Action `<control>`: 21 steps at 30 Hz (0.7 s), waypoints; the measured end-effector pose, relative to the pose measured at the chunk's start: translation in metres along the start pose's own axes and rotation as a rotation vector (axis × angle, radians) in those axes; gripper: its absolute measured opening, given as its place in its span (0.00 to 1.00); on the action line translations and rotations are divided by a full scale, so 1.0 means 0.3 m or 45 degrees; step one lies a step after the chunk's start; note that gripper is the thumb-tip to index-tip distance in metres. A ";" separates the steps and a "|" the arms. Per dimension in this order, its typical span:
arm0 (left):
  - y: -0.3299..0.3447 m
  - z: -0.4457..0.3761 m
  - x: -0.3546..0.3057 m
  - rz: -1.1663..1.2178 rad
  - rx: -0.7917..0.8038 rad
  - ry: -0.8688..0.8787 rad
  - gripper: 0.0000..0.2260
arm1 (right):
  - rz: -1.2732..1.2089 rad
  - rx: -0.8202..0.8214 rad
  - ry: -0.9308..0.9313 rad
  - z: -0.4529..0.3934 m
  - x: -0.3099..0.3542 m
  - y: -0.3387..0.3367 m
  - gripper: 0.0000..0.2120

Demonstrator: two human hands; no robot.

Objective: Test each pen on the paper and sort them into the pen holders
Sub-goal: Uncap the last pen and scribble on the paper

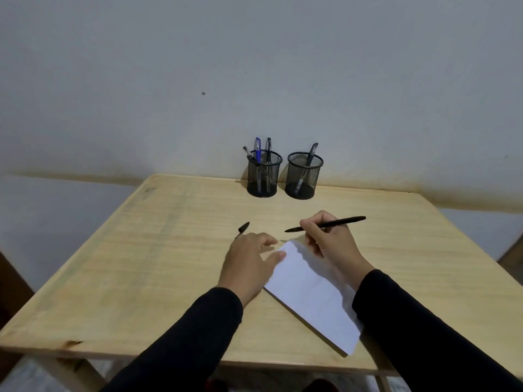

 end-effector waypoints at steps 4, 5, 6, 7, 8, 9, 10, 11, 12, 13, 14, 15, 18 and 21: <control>0.051 0.027 0.004 -0.022 0.052 0.054 0.16 | -0.193 0.111 0.103 -0.004 -0.060 0.029 0.05; 0.052 0.029 0.003 -0.023 0.052 0.062 0.17 | -0.160 0.114 0.109 -0.004 -0.069 0.028 0.06; 0.053 0.027 0.004 -0.023 0.055 0.067 0.17 | -0.075 0.103 0.106 -0.005 -0.073 0.023 0.06; 0.053 0.026 0.006 -0.020 0.056 0.074 0.17 | 0.024 0.093 0.092 -0.006 -0.074 0.017 0.06; 0.054 0.025 0.008 -0.018 0.063 0.076 0.17 | 0.109 0.086 0.072 -0.007 -0.072 0.013 0.06; 0.054 0.025 0.007 -0.015 0.068 0.080 0.17 | 0.175 0.080 0.048 -0.009 -0.068 0.011 0.06; 0.055 0.025 0.006 -0.019 0.069 0.085 0.17 | 0.242 0.073 0.021 -0.010 -0.065 0.010 0.07; 0.055 0.024 0.006 -0.026 0.067 0.089 0.17 | 0.311 0.070 0.001 -0.011 -0.062 0.011 0.07; 0.055 0.022 0.006 -0.035 0.064 0.095 0.17 | 0.381 0.072 -0.013 -0.011 -0.060 0.017 0.07; 0.055 0.022 0.005 -0.047 0.058 0.103 0.17 | 0.439 0.077 -0.021 -0.011 -0.060 0.021 0.07; 0.055 0.021 0.004 -0.055 0.055 0.111 0.17 | 0.479 0.081 -0.025 -0.012 -0.062 0.025 0.07; 0.055 0.021 0.004 -0.058 0.051 0.117 0.17 | 0.505 0.083 -0.025 -0.012 -0.064 0.028 0.07; 0.055 0.021 0.002 -0.070 0.045 0.122 0.18 | 0.574 0.109 -0.016 -0.013 -0.064 0.037 0.08; 0.052 0.018 0.001 -0.081 0.037 0.123 0.18 | 0.608 0.119 -0.024 -0.015 -0.060 0.043 0.07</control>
Point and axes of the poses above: each hand's wrist, its own z-axis away from the middle knuckle, its own y-axis out of the palm, x = y × z, the point moved 6 cm from there along -z, towards the middle knuckle, and after that the axes turned 15 degrees about x, right-handed, at the moved point
